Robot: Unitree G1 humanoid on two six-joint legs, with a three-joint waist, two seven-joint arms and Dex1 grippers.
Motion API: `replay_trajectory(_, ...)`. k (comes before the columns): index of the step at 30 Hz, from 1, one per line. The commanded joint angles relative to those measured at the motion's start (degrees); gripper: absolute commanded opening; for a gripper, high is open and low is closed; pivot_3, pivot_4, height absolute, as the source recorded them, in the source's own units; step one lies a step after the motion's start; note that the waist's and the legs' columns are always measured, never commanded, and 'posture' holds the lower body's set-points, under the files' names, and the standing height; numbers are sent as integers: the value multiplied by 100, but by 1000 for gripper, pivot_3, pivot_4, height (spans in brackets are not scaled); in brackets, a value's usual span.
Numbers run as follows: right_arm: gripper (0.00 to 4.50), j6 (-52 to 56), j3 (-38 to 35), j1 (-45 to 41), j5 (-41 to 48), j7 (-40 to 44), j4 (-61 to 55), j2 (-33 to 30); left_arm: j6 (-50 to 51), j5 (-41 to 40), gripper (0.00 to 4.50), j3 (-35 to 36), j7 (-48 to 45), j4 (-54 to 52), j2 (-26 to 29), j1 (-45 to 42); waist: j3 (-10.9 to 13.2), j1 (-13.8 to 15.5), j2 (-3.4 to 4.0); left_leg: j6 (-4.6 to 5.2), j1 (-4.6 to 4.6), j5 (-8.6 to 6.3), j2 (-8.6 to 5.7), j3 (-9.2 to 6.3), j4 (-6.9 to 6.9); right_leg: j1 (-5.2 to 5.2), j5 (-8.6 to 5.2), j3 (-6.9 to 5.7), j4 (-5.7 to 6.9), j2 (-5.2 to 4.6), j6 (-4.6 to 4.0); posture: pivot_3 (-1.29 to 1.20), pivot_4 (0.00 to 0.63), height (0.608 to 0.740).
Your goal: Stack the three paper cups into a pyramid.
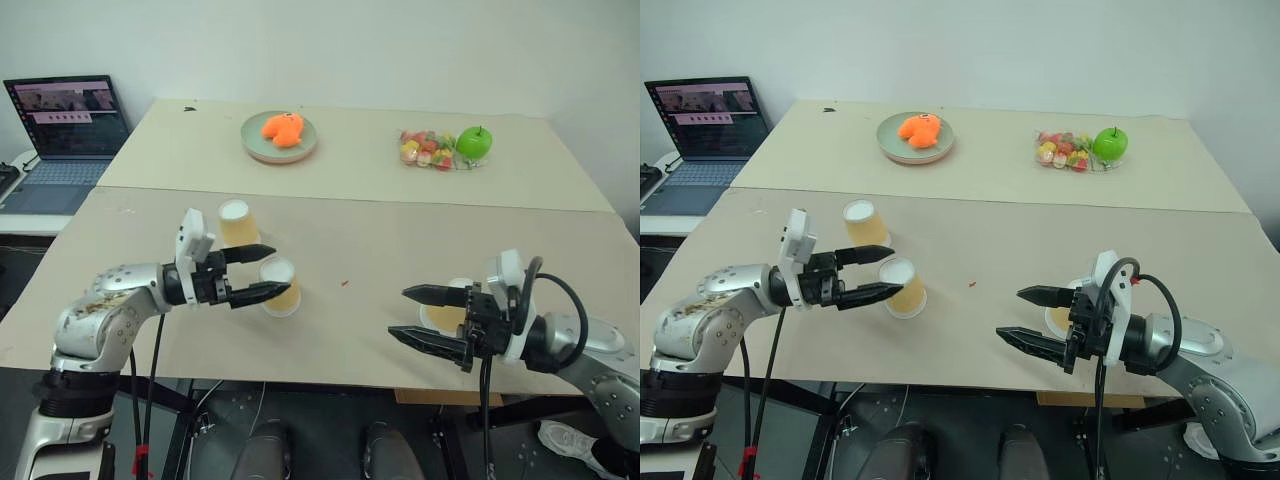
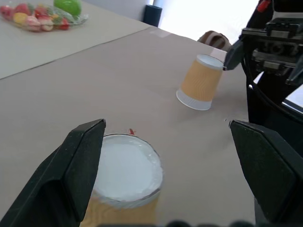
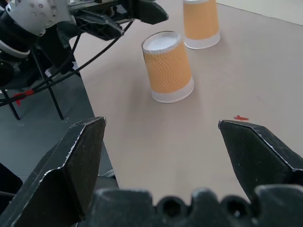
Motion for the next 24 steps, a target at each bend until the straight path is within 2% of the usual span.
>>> replay_trajectory(1, 4500, -165, -125, -132, 57, 5, -83, 80, -90, 39, 4460, -6, -90, -68, 87, 9, 0, -4, -1, -1, 0, 0, 1, 0, 0, 0, 0, -1, 0, 1, 0, 0, 150, 676)
replay_trajectory(9, 4500, -132, -170, -36, 76, -63, -150, 162, -472, 289, 4460, 56, 23, 361, -59, -291, 1, 10, -2, 0, 0, 0, -2, 0, 0, 1, 0, -1, -2, 0, 0, 0, 150, 676)
replay_trajectory(16, 4500, -101, -273, -60, 145, -125, -129, 172, -93, -120, 4460, 260, 228, 480, -254, -800, 5, 3, -9, 0, -2, 0, -3, -3, 1, 2, 1, -2, -2, 0, 2, 0, 150, 676)
replay_trajectory(24, 4500, -103, -315, -98, 188, -160, -114, 169, -467, 327, 4460, 22, -15, 544, -91, -351, 6, -13, -9, -1, 1, 0, -2, -1, 0, 1, 1, -1, -1, 0, 1, 0, 150, 676)
